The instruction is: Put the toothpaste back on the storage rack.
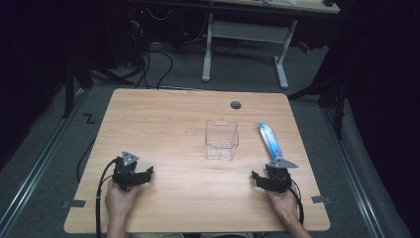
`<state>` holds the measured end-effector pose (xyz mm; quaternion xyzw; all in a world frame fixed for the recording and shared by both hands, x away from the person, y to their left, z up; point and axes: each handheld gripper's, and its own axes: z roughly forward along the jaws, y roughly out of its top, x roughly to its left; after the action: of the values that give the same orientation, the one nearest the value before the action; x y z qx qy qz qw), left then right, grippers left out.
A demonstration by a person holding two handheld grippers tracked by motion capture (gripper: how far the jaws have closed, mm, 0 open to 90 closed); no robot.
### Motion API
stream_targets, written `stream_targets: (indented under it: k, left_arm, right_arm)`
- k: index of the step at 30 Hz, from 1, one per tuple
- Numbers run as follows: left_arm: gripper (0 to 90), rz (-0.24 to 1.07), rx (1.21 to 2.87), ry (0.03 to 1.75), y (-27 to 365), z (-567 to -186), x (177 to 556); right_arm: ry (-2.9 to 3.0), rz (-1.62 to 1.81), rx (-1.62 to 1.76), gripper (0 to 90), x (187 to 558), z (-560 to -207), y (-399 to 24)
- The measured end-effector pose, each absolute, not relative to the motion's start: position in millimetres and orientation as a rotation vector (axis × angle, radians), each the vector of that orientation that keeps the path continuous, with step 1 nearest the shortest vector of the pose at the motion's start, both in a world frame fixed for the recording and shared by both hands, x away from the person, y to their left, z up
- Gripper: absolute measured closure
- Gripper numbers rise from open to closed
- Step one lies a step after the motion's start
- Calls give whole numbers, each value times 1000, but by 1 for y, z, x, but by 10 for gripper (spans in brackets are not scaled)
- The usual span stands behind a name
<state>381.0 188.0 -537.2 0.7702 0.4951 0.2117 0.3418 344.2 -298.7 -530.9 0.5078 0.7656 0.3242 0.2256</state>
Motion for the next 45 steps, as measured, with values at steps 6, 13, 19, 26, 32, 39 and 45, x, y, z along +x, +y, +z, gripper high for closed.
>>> stream_targets:
  k: [6, 13, 19, 26, 32, 39, 45]
  left_arm:
    - [221, 551, 2002, 1288, 188, -537, 381]
    - [220, 551, 2003, 1288, 188, -537, 381]
    - [220, 551, 2002, 1288, 188, -537, 381]
    - [221, 548, 2000, 1287, 188, -537, 381]
    - [222, 547, 1999, 1288, 188, -537, 381]
    - [222, 547, 2000, 1288, 188, -537, 381]
    - [222, 548, 1998, 1289, 188, -537, 381]
  right_arm:
    - [2106, 880, 1404, 389, 342, -529, -300]
    - [2043, 956, 1389, 441, 335, -520, -307]
    - [2067, 984, 1349, 432, 331, -514, -311]
    - [2071, 999, 1340, 427, 327, -506, -316]
    - [2056, 998, 1352, 430, 327, -499, -322]
    - [2019, 1019, 1365, 430, 327, -492, -333]
    - [1959, 1049, 1407, 428, 329, -484, -346]
